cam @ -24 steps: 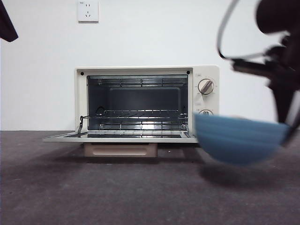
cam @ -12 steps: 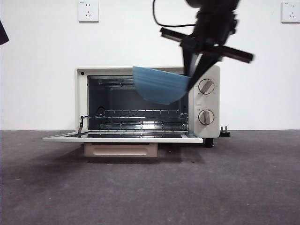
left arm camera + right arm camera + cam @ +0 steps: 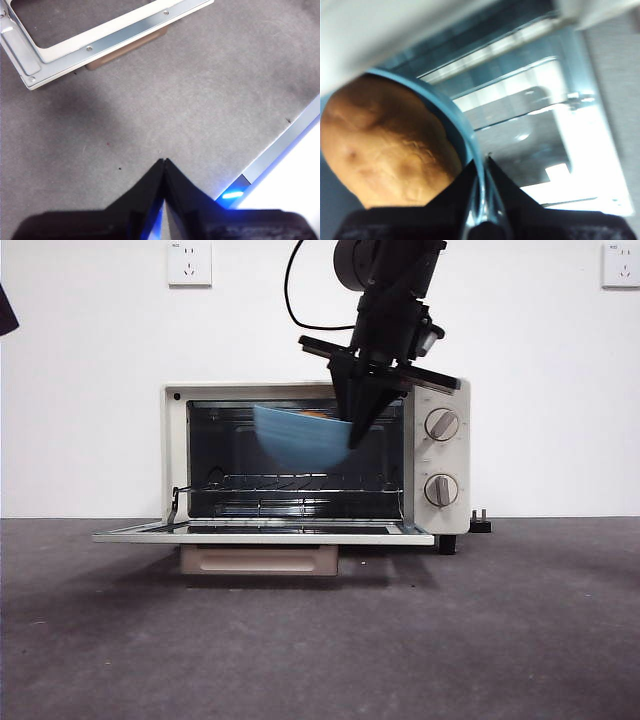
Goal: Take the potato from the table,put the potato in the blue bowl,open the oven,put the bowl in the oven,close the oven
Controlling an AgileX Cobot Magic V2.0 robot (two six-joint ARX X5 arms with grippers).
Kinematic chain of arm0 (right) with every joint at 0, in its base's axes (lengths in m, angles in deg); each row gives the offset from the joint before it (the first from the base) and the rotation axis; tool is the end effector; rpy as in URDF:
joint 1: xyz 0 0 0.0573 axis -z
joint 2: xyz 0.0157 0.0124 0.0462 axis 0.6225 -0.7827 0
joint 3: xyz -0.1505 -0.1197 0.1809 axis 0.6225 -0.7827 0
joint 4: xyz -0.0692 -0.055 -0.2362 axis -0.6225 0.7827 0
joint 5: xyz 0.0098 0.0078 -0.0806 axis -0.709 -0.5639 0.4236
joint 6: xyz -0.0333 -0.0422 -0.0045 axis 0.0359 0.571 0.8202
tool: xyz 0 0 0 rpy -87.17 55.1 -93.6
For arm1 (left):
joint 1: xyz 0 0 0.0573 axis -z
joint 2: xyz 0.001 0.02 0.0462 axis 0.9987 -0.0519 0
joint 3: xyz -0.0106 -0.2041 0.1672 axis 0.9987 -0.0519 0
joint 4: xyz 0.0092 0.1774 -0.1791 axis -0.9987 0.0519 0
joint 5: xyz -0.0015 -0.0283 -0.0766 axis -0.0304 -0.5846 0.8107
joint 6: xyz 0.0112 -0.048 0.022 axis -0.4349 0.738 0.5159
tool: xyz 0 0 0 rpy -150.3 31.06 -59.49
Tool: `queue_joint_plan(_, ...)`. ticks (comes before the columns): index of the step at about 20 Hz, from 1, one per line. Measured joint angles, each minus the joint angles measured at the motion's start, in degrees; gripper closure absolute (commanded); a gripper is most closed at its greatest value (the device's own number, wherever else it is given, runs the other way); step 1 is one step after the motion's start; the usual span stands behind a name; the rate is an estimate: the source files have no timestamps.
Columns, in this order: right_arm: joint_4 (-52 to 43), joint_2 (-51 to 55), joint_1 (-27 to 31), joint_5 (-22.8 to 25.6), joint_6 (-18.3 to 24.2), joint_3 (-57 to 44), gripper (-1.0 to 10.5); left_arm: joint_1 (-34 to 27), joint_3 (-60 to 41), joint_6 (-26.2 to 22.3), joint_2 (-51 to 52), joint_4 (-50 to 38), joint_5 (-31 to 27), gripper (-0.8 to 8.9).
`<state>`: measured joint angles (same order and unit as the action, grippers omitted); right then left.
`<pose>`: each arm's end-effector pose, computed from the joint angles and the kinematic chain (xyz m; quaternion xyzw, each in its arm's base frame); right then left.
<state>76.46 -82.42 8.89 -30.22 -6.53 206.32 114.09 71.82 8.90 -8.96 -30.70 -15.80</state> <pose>0.3953 0.2275 0.2870 0.2754 0.5961 -0.0424 0.7530 0.1268 -0.0717 0.3026 0.0691 0.4186 -0.3125 0.8499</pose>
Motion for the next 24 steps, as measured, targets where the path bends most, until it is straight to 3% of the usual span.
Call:
queue_joint_plan(4,2.21,-0.94,0.11,2.97,-2.99,0.0,9.6,0.0,0.0,0.0,0.0,0.0,0.0,8.19)
queue_joint_plan(11,0.17,-1.18,0.15,3.91,-11.52,0.0,9.6,0.0,0.0,0.0,0.0,1.2,0.02,8.19)
queue_joint_plan(24,-4.0,-1.46,0.42,7.04,-12.79,0.04,9.4,0.0,0.0,-0.02,0.0,1.64,0.02,8.19)
